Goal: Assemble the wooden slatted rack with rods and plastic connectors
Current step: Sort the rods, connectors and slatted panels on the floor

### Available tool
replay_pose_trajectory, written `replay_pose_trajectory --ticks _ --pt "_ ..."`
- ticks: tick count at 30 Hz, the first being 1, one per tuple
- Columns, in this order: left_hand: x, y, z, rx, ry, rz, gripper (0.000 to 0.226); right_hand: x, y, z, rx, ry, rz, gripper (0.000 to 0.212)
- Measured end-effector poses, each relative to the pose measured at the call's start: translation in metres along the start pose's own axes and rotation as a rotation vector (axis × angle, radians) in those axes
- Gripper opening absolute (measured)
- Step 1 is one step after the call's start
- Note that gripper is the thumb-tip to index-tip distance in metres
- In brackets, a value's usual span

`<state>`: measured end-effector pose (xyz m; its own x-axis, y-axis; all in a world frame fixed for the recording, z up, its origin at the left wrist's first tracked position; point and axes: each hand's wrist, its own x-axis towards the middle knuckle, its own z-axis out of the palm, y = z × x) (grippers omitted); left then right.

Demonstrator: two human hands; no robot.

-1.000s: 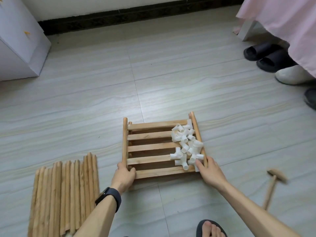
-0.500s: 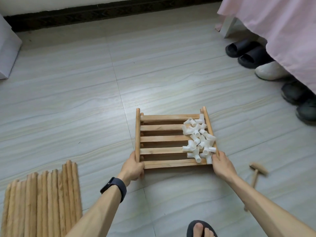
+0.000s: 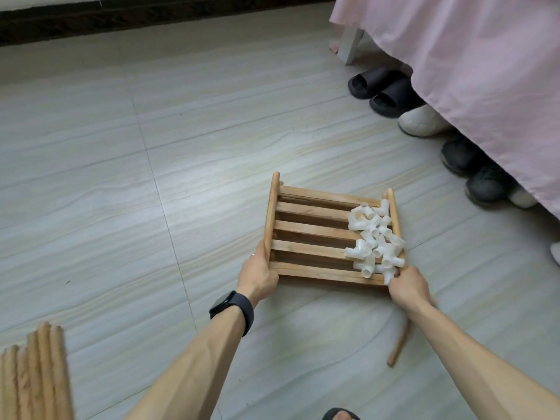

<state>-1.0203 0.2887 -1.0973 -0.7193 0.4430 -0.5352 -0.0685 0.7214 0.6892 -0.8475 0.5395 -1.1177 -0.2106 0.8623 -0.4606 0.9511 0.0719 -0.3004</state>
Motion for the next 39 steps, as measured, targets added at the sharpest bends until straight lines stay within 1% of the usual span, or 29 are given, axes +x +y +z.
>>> replay_pose_trajectory --ticks 4,8,10,12,15,19,23,25,26,30,33,37,39 --pt "-0.002 0.003 -0.016 -0.073 0.068 0.029 0.063 -0.018 -0.008 -0.003 0.085 0.091 -0.04 0.047" --pt "-0.016 -0.001 -0.065 -0.091 0.151 0.07 0.069 -0.047 -0.037 -0.006 0.146 0.107 -0.169 0.046" --pt "-0.028 -0.018 -0.097 -0.075 0.185 0.041 0.069 -0.068 -0.056 0.0 0.128 0.056 -0.228 0.043" --pt "-0.045 -0.044 -0.128 -0.061 0.226 -0.04 0.066 -0.096 -0.077 0.014 0.109 -0.013 -0.286 0.037" --pt "-0.076 -0.093 -0.166 -0.074 0.291 -0.185 0.058 -0.138 -0.098 0.052 0.092 -0.123 -0.393 0.034" --pt "-0.118 -0.163 -0.196 -0.113 0.318 -0.337 0.058 -0.188 -0.109 0.106 0.06 -0.268 -0.487 0.032" --pt "-0.144 -0.221 -0.194 -0.099 0.362 -0.457 0.057 -0.217 -0.102 0.148 0.005 -0.353 -0.531 0.034" --pt "-0.147 -0.242 -0.185 -0.062 0.339 -0.489 0.058 -0.22 -0.093 0.162 -0.028 -0.373 -0.54 0.031" --pt "-0.146 -0.248 -0.179 -0.048 0.323 -0.502 0.056 -0.22 -0.088 0.166 -0.041 -0.377 -0.537 0.03" --pt "-0.136 -0.248 -0.157 0.0 0.305 -0.51 0.039 -0.208 -0.072 0.168 -0.089 -0.366 -0.531 0.031" --pt "-0.128 -0.242 -0.139 0.121 0.318 -0.483 0.031 -0.196 -0.067 0.163 -0.134 -0.333 -0.531 0.033" --pt "-0.129 -0.243 -0.126 0.285 0.311 -0.505 0.029 -0.186 -0.061 0.159 -0.27 -0.323 -0.62 0.032" --pt "-0.131 -0.248 -0.124 0.36 0.296 -0.529 0.03 -0.185 -0.058 0.157 -0.313 -0.337 -0.663 0.037"
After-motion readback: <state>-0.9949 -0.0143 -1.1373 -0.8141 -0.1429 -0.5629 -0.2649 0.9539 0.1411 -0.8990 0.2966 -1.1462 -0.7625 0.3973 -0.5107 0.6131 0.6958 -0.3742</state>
